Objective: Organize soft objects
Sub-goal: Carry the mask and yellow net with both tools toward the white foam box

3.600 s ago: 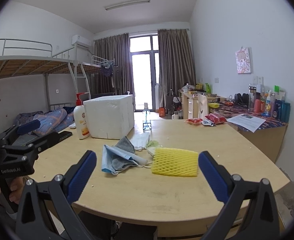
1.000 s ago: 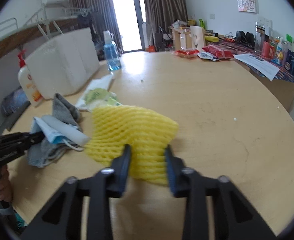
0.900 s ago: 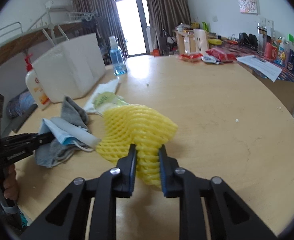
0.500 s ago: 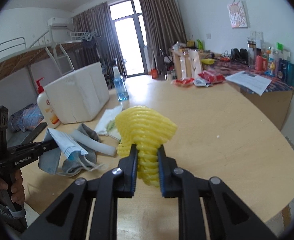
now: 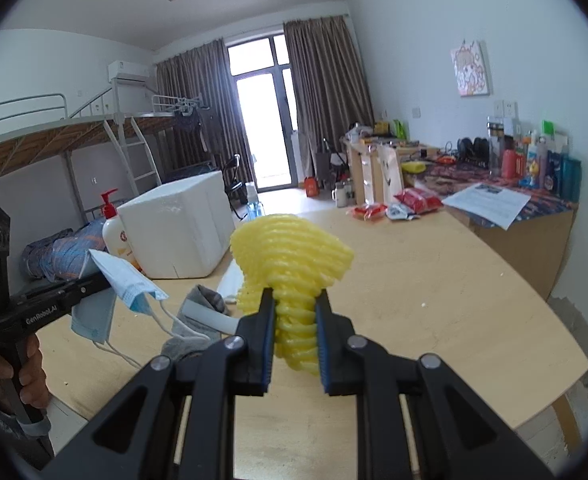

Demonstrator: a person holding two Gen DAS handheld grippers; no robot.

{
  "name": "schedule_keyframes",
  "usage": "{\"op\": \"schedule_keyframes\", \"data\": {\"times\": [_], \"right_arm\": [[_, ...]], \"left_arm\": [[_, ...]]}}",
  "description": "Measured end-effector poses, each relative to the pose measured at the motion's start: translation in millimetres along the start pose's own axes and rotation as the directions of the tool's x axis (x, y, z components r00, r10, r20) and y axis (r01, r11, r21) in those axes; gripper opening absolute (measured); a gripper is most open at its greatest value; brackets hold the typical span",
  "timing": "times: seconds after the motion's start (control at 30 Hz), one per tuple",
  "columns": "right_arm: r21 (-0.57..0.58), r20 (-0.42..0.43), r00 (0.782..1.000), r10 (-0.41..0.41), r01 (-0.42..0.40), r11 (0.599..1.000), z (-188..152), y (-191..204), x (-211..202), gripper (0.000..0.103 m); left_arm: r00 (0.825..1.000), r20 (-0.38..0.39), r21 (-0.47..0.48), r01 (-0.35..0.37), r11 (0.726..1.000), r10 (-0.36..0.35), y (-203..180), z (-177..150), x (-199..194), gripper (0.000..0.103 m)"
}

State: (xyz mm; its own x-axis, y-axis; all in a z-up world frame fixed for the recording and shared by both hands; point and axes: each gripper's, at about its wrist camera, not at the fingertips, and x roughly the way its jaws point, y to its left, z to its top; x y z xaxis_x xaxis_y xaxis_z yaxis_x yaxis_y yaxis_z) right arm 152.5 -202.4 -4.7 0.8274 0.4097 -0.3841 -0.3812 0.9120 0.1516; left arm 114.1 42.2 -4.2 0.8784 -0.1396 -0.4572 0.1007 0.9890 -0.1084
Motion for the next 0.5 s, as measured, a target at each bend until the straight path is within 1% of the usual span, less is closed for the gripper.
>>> {"op": "schedule_keyframes", "data": {"times": [0.3, 0.37, 0.5], "right_arm": [[-0.018, 0.078, 0.997, 0.025, -0.024, 1.0, 3, 8, -29, 0.022], [-0.023, 0.093, 0.995, 0.031, -0.029, 0.999, 4, 11, -35, 0.022], [-0.03, 0.115, 0.993, 0.038, -0.035, 0.999, 5, 14, -45, 0.022]], "left_arm": [[0.995, 0.094, 0.035, -0.024, 0.999, 0.021, -12, 7, -42, 0.003], [0.993, 0.116, 0.04, -0.043, 0.998, 0.038, -14, 6, -52, 0.003], [0.989, 0.141, 0.046, -0.058, 0.997, 0.051, -18, 7, -64, 0.004]]}}
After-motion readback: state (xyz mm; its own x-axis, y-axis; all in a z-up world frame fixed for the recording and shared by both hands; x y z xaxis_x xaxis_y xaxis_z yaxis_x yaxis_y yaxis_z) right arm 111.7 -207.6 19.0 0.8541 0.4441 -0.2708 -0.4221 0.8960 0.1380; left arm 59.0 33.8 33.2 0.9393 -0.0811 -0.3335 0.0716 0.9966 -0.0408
